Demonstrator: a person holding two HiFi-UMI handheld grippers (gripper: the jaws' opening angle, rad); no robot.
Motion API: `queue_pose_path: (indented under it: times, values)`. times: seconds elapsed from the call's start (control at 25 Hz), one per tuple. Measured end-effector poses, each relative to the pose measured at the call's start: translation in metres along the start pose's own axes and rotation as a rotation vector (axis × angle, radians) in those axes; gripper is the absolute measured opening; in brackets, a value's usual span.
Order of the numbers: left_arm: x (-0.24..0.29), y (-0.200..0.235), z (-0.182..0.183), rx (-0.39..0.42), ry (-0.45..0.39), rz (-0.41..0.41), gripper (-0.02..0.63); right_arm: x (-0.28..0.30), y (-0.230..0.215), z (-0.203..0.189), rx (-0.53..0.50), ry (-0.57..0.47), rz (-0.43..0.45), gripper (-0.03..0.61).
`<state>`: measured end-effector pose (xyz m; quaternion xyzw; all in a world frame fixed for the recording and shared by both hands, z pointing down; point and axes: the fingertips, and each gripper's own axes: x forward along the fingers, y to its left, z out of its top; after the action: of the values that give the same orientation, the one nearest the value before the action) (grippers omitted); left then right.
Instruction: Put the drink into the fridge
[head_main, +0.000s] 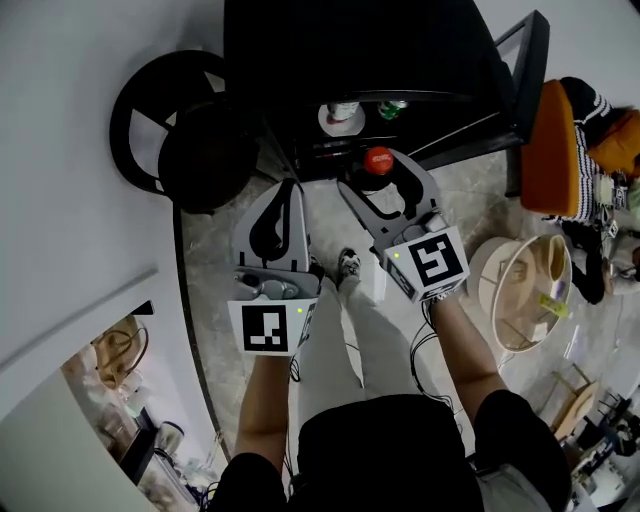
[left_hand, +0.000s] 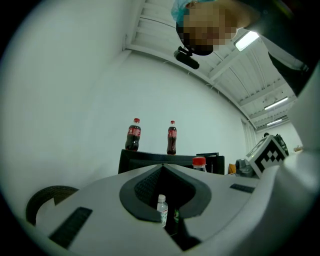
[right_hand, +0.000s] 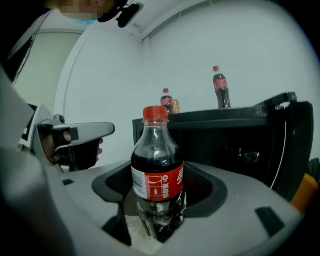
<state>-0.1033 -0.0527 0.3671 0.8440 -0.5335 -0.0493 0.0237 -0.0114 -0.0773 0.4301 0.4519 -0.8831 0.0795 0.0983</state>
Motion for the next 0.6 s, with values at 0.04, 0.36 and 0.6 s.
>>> queue_pose_path:
  times: [0.04, 0.36, 0.6]
  values:
    - [0.001, 0.001, -0.008, -0.006, 0.007, 0.008, 0.009, 0.002, -0.003, -0.01, 0.004, 0.008, -0.002, 0.308]
    - [0.01, 0.001, -0.066, 0.013, 0.038, 0.006, 0.009, 0.017, -0.027, -0.07, 0.023, 0.031, -0.034, 0.308]
    - [0.021, -0.011, -0.104, 0.075, 0.043, -0.06, 0.009, 0.027, -0.041, -0.101, 0.017, 0.036, -0.035, 0.308]
